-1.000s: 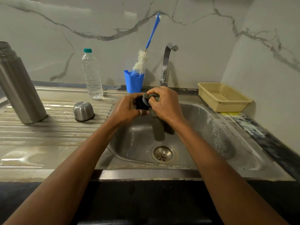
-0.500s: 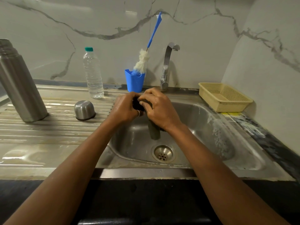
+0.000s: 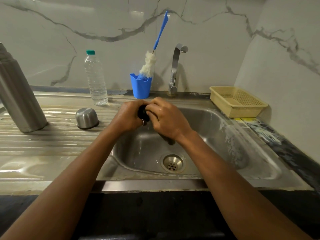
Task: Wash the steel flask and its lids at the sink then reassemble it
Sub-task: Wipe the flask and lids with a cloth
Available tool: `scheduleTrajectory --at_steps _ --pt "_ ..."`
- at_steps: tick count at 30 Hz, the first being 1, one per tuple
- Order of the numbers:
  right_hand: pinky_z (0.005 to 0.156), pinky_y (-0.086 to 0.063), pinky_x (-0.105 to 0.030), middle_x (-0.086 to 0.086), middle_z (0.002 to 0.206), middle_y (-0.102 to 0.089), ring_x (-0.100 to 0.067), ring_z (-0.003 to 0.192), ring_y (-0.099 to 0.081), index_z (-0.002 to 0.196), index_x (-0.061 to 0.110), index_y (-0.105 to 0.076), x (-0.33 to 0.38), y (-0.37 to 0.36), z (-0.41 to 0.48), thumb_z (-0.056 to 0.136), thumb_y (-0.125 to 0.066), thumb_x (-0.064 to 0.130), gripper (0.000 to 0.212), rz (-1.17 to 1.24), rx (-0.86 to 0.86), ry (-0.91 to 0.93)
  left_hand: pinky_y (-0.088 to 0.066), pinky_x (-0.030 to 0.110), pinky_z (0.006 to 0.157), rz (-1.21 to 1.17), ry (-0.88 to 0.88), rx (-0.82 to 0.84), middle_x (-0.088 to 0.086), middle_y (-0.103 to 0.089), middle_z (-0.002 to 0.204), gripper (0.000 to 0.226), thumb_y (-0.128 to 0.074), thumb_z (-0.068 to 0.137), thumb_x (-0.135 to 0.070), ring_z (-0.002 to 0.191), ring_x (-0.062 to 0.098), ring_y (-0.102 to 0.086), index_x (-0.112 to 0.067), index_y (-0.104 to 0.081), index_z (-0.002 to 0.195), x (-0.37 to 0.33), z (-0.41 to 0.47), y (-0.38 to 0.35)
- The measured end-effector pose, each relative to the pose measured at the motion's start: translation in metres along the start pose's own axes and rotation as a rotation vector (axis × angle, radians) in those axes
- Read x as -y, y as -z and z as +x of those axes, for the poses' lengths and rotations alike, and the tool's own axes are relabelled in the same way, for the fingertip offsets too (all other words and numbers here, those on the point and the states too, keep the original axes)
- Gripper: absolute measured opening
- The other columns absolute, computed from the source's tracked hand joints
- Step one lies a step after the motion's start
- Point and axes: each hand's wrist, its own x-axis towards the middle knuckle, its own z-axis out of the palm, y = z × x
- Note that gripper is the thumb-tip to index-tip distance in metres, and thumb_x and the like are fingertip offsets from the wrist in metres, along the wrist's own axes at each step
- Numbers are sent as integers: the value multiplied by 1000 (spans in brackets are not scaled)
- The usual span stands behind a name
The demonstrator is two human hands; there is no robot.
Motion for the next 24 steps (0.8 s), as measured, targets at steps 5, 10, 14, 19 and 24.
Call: scheduleTrajectory --at_steps 5,10,14,19,24 --pt "68 -50 -36 -7 88 -63 -20 76 -59 88 6 -67 6 -8 10 95 -58 17 16 76 -110 -237 -36 3 68 -16 -22 -27 4 -73 107 58 -84 71 -3 88 11 -56 -14 -68 126 2 0 -1" --pt "51 -38 -17 0 62 -58 -8 55 -47 63 13 -59 2 5 17 94 -61 25 33 361 31 -781 -38 9 80 10 -153 -47 5 -71 113 57 -77 74 6 100 15 -62 -13 -67 127 -3 -4 -4" --pt "65 -50 -31 -6 78 -72 -20 70 -65 81 13 -71 -2 13 13 94 -57 29 25 863 112 -1116 -40 12 87 17 -200 -107 9 -72 115 56 -81 74 5 104 18 -63 -10 -67 127 -7 -4 -1" --pt "59 -41 -28 3 76 -65 -11 69 -59 81 16 -63 7 12 8 99 -52 53 42 394 86 -717 -28 -10 78 -4 -136 -144 9 -71 117 59 -78 73 7 100 11 -58 -9 -66 129 -7 1 3" --pt "63 -41 -15 5 95 -62 -2 79 -58 113 15 -58 2 10 0 97 -61 48 37 326 92 -511 -30 -4 78 -14 -118 -133 8 -70 122 61 -80 75 2 103 5 -53 -12 -65 132 -3 -1 1"
